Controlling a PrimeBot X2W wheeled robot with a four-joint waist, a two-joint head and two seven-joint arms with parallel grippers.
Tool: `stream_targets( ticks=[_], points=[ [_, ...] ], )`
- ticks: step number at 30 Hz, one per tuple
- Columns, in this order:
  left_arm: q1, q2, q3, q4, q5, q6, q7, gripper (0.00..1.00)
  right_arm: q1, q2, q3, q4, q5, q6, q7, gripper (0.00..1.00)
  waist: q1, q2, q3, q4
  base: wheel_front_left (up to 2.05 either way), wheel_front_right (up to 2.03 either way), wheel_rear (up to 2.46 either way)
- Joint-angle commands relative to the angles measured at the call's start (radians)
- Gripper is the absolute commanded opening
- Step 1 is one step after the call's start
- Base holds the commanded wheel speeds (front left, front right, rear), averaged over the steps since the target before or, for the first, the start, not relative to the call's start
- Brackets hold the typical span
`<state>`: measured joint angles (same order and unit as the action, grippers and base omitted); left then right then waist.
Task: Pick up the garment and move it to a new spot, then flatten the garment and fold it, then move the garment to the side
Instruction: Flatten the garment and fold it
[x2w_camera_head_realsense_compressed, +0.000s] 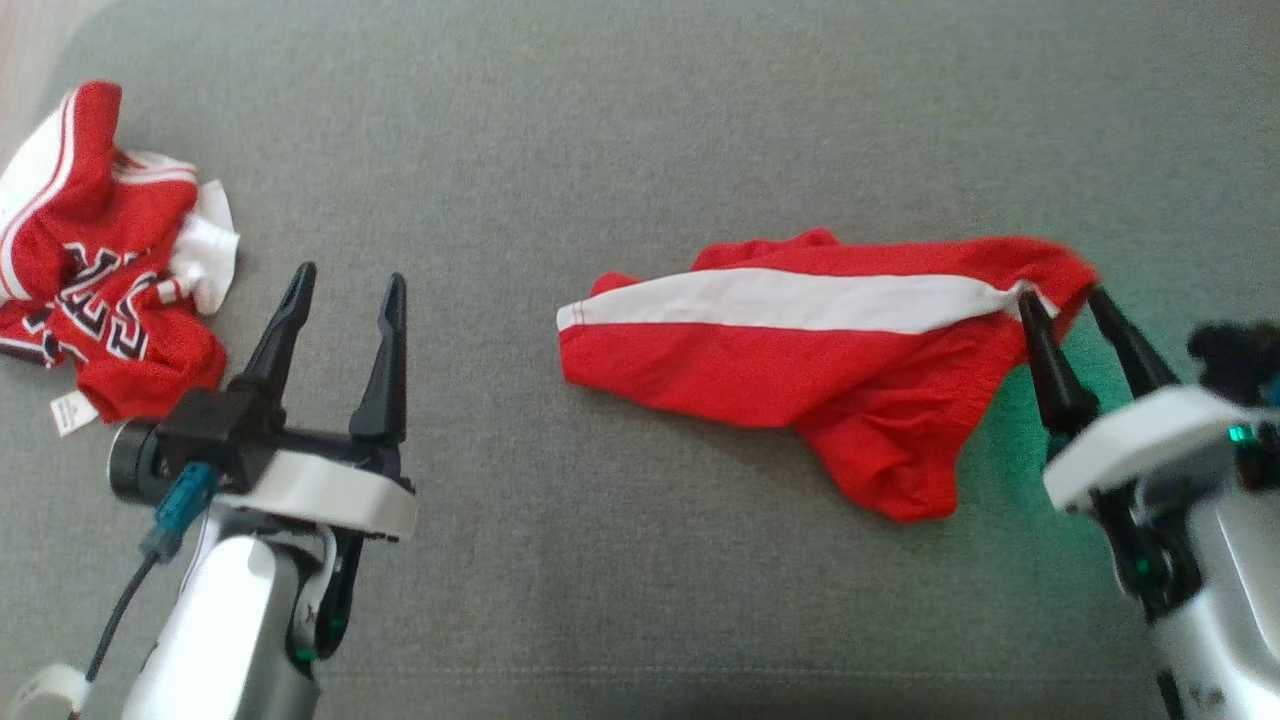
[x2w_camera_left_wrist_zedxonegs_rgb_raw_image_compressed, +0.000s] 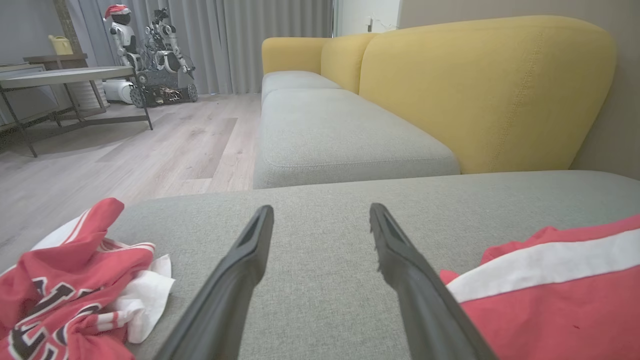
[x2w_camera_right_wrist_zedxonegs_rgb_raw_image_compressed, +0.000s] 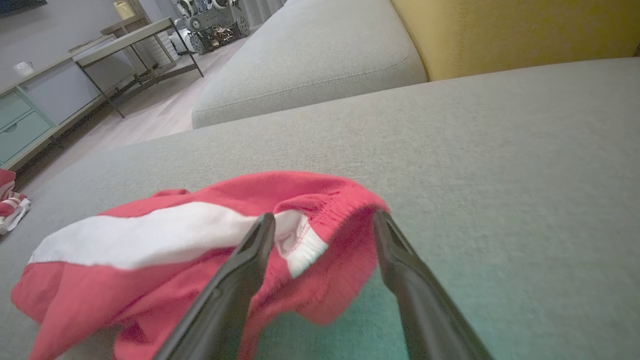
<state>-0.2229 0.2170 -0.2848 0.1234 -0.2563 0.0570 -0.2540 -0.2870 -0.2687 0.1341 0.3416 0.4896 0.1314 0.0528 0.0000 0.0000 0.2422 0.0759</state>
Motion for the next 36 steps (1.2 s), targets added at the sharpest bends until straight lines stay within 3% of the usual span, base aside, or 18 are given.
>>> stream_targets(
  ticks=[1,9,17,36],
  points=[
    [-0.006,0.02,0.043,-0.027,0.01,-0.002,-0.008,1.0,0.034,-0.016,-0.003,-0.05,-0.003,-0.001,0.0,1.0,0.0,0.0,-0.031,-0.013,0.0,0.0,0.0],
    [0.056,0.03,0.062,-0.022,0.013,0.012,-0.008,1.0,0.14,0.054,-0.095,-0.249,-0.132,-0.001,-0.053,1.0,0.0,0.0,-0.112,-0.037,0.0,0.0,0.0],
    [0.125,0.044,0.058,-0.031,0.014,0.031,0.012,1.0,0.234,0.146,-0.102,-0.39,-0.26,-0.001,-0.034,1.0,0.0,0.0,-0.179,-0.044,0.0,0.0,0.0],
    [0.147,0.067,0.049,-0.065,0.008,0.048,0.047,1.0,0.3,0.195,-0.124,-0.444,-0.303,-0.001,-0.008,1.0,0.0,0.0,-0.183,-0.047,0.0,0.0,0.0]
  ],
)
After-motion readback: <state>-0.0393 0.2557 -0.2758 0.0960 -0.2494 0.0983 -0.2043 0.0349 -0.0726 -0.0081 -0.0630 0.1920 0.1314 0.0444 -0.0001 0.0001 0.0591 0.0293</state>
